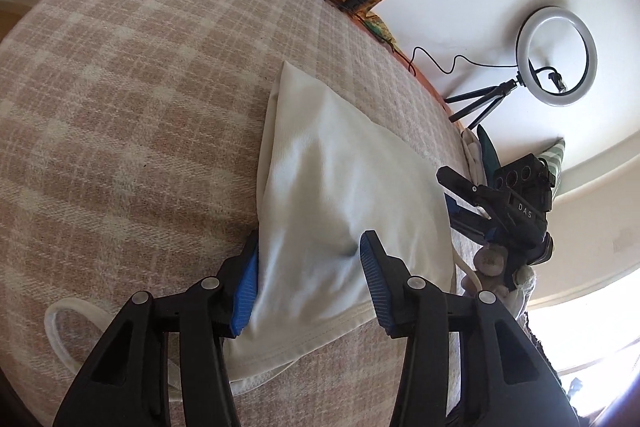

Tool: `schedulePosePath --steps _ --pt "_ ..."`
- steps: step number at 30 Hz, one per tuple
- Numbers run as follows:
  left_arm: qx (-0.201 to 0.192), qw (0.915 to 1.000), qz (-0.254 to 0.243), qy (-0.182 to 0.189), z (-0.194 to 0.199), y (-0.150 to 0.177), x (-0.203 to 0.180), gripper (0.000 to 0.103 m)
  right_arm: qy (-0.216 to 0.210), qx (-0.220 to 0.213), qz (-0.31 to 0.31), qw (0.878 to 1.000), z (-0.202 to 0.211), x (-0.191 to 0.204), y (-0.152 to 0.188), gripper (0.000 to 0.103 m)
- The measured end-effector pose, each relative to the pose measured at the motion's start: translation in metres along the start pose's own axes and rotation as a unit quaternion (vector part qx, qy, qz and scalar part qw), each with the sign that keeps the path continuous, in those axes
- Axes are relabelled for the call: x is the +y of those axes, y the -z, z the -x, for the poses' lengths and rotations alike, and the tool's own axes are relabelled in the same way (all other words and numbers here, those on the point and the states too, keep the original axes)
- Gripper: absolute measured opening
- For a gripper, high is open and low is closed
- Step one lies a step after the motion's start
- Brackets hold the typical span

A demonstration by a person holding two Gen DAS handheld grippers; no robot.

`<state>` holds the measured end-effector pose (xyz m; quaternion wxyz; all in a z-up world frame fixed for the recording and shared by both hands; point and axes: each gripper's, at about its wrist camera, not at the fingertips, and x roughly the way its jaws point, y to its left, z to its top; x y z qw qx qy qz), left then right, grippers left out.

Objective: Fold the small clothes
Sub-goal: 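Lift the folded camisole with both tools and carry it toward the clothes stack, then lower the folded camisole onto the stack of folded clothes with both tools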

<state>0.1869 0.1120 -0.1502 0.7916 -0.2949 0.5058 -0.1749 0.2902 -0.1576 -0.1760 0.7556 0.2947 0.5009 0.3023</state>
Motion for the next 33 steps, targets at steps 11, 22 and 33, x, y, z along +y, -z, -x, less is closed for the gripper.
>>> schedulePosePath --steps 11,22,33 --pt "-0.009 0.997 -0.045 -0.062 -0.001 0.0 -0.019 0.015 0.029 -0.003 0.002 1.0 -0.006 0.007 -0.003 0.012" --pt "-0.047 0.9884 -0.116 -0.087 0.015 0.012 -0.061 0.012 0.073 -0.037 0.072 0.994 0.019 0.057 0.008 0.01" --pt "-0.054 0.983 -0.167 -0.053 0.016 0.032 -0.117 0.012 0.084 -0.079 0.081 0.99 0.091 0.066 0.016 0.01"
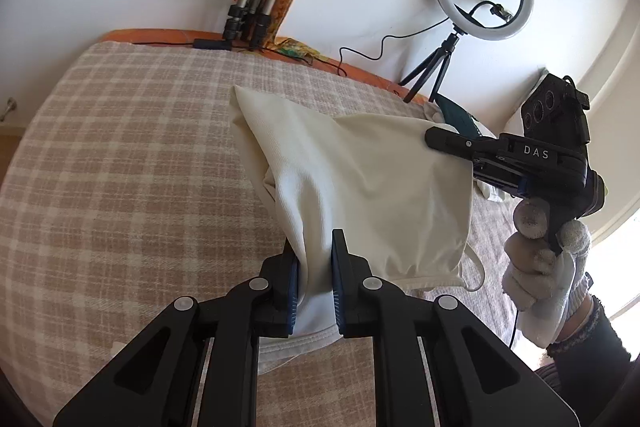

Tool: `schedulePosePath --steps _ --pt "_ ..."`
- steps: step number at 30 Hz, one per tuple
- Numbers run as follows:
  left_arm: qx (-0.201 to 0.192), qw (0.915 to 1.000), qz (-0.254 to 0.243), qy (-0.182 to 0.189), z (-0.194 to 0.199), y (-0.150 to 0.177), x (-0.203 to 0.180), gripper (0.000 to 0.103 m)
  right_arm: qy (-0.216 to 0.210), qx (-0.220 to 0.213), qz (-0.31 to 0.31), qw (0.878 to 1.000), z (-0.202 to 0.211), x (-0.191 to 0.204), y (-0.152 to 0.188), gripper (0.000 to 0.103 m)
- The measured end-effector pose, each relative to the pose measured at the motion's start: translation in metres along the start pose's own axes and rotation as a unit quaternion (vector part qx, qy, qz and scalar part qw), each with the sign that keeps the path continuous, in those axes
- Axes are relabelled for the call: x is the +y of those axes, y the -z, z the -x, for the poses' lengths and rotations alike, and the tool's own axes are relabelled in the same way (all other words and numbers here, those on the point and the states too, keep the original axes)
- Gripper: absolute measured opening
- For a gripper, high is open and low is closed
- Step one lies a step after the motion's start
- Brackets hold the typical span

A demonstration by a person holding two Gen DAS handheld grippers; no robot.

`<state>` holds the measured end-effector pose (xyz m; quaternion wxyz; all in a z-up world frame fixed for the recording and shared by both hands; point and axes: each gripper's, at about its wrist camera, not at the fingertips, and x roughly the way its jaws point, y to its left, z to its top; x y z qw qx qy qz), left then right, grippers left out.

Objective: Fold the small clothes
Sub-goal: 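Lower the folded camisole onto the stack of folded clothes with both tools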

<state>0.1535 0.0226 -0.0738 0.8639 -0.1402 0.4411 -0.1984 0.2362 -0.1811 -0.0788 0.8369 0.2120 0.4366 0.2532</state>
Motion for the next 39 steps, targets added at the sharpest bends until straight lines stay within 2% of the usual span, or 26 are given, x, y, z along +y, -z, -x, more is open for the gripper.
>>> schedulePosePath --steps 11,16,22,32,39 --pt "0.005 0.9959 -0.078 0.047 -0.024 -0.009 -0.088 0.012 0.047 -0.047 -0.008 0.998 0.09 -0.031 0.003 0.01" --pt "0.002 0.9913 -0.116 0.063 -0.039 -0.017 -0.134 0.012 0.06 -0.066 -0.017 0.996 0.128 -0.052 -0.004 0.01" --pt "0.005 0.9872 -0.135 0.085 -0.065 -0.033 -0.18 0.012 0.08 -0.091 -0.019 0.993 0.176 -0.081 -0.021 0.01" --pt "0.007 0.9791 -0.169 0.113 -0.124 -0.064 -0.258 0.012 0.122 -0.137 -0.034 0.982 0.249 -0.156 -0.053 0.01" --pt "-0.006 0.9742 -0.198 0.108 -0.168 -0.088 -0.301 0.012 0.141 -0.166 -0.045 0.975 0.28 -0.208 -0.086 0.01"
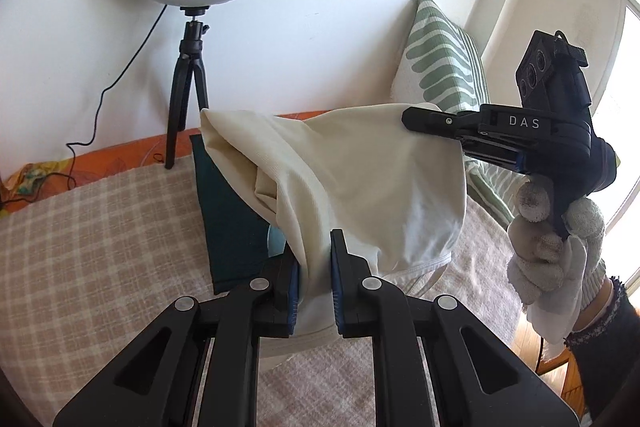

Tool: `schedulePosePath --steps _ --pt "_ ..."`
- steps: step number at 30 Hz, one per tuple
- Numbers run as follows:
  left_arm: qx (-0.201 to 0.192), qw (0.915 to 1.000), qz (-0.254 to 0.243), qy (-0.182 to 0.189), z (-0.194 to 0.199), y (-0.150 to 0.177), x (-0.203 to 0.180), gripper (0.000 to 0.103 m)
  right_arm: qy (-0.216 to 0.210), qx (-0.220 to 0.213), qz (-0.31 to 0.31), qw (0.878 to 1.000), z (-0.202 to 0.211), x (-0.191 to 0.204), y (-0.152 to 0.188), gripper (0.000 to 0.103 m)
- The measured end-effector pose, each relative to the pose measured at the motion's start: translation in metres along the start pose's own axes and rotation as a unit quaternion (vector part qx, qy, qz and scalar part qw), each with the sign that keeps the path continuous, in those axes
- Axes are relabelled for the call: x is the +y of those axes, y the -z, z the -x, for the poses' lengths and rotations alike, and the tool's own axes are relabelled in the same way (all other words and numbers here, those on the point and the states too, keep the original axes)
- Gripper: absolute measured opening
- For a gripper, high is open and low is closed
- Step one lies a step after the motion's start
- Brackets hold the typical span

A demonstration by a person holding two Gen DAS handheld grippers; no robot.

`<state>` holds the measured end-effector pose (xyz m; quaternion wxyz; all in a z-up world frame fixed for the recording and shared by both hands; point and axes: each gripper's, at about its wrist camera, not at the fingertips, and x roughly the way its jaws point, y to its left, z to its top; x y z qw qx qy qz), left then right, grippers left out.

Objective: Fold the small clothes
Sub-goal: 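Lower the folded camisole onto the stack of folded clothes with both tools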

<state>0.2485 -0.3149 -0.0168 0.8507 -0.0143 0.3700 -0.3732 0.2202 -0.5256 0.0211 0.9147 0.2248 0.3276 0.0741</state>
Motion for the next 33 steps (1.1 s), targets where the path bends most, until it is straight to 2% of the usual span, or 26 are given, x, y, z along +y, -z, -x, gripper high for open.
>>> schedulePosePath --steps 8,16,18,21,24,25,26,27,28,29,33 --pt "-0.001 0.9996 -0.021 -0.022 -0.059 -0.031 0.006 0.012 0.01 -0.013 0.007 1.0 -0.042 -0.043 -0.037 0.01" --pt "0.021 0.999 -0.01 -0.037 -0.102 -0.034 0.024 0.012 0.038 0.011 0.005 0.999 -0.096 -0.089 -0.052 0.01" --pt "0.024 0.9987 -0.007 -0.044 -0.105 -0.032 0.028 0.012 0.064 0.021 0.006 0.998 -0.107 -0.098 -0.055 0.01" --pt "0.028 0.998 -0.004 -0.057 -0.107 -0.031 0.028 0.016 0.126 0.013 0.006 0.992 -0.111 -0.109 -0.059 0.01" --pt "0.035 0.9972 -0.009 -0.065 -0.106 -0.029 0.027 0.02 0.16 0.012 0.01 0.987 -0.11 -0.113 -0.061 0.01" --pt "0.035 0.9968 -0.014 -0.07 -0.105 -0.028 0.025 0.026 0.163 0.015 0.009 0.986 -0.109 -0.114 -0.062 0.013" --pt "0.036 0.9961 -0.018 -0.079 -0.104 -0.028 0.024 0.044 0.164 0.015 0.008 0.986 -0.108 -0.114 -0.061 0.024" --pt "0.035 0.9955 -0.019 -0.086 -0.103 -0.027 0.024 0.054 0.166 0.013 0.009 0.986 -0.106 -0.113 -0.06 0.031" --pt "0.03 0.9954 -0.018 -0.09 -0.1 -0.027 0.023 0.064 0.172 0.008 0.015 0.985 -0.103 -0.111 -0.059 0.045" --pt "0.025 0.9954 -0.016 -0.091 -0.097 -0.026 0.025 0.064 0.177 0.004 0.021 0.984 -0.101 -0.108 -0.059 0.052" --pt "0.026 0.9959 -0.007 -0.087 -0.088 -0.025 0.031 0.064 0.182 0.006 0.029 0.983 -0.096 -0.101 -0.057 0.054"
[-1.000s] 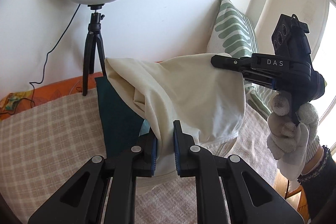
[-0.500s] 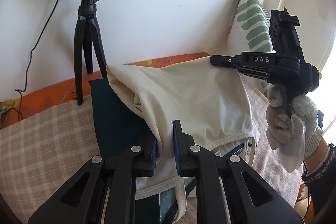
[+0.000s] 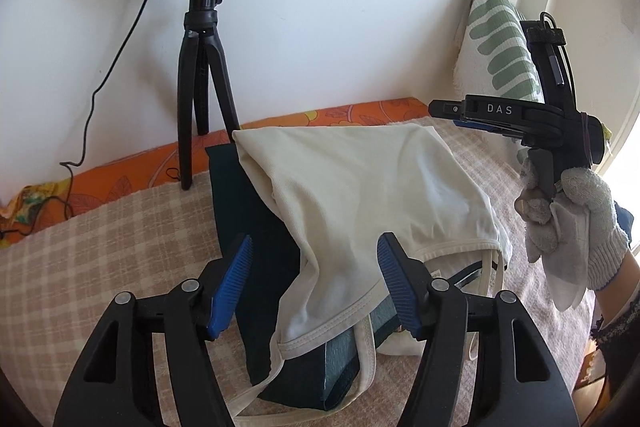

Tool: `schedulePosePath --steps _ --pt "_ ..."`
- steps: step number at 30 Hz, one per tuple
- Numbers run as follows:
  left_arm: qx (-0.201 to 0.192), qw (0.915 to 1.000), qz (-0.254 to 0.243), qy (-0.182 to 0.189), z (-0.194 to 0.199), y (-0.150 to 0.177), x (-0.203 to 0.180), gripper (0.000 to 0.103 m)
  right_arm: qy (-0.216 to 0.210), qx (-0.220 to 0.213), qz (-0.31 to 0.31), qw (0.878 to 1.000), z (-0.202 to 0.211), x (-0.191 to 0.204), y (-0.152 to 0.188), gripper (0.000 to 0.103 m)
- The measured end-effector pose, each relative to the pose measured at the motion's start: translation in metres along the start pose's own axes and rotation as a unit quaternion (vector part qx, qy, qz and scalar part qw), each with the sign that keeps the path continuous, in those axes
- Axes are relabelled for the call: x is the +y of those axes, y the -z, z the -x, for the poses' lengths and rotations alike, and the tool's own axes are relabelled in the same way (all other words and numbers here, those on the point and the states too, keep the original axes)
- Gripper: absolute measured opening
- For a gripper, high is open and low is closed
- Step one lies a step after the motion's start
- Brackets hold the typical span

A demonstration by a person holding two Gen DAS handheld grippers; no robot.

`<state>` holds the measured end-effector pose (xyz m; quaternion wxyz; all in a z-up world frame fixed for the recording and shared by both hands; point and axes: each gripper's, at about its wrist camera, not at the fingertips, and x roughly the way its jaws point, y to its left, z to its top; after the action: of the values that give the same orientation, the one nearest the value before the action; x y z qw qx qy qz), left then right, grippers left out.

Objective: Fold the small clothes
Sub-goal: 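Lower the folded camisole onto the stack of folded clothes with both tools, then open both tools and pull them back from the clothes stack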

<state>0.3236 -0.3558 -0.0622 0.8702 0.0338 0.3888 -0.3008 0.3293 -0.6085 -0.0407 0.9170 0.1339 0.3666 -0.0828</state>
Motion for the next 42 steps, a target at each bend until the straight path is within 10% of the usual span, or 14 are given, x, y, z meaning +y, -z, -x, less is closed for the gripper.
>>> schedulePosePath --steps 14,42 --pt "-0.01 0.9998 0.0 -0.017 0.046 0.011 -0.01 0.073 0.037 -0.041 0.014 0.998 0.064 0.026 0.006 0.093" --pt "-0.103 0.9919 -0.036 -0.064 0.226 0.088 -0.031 0.082 0.036 -0.102 0.059 0.992 0.232 0.145 0.098 0.095"
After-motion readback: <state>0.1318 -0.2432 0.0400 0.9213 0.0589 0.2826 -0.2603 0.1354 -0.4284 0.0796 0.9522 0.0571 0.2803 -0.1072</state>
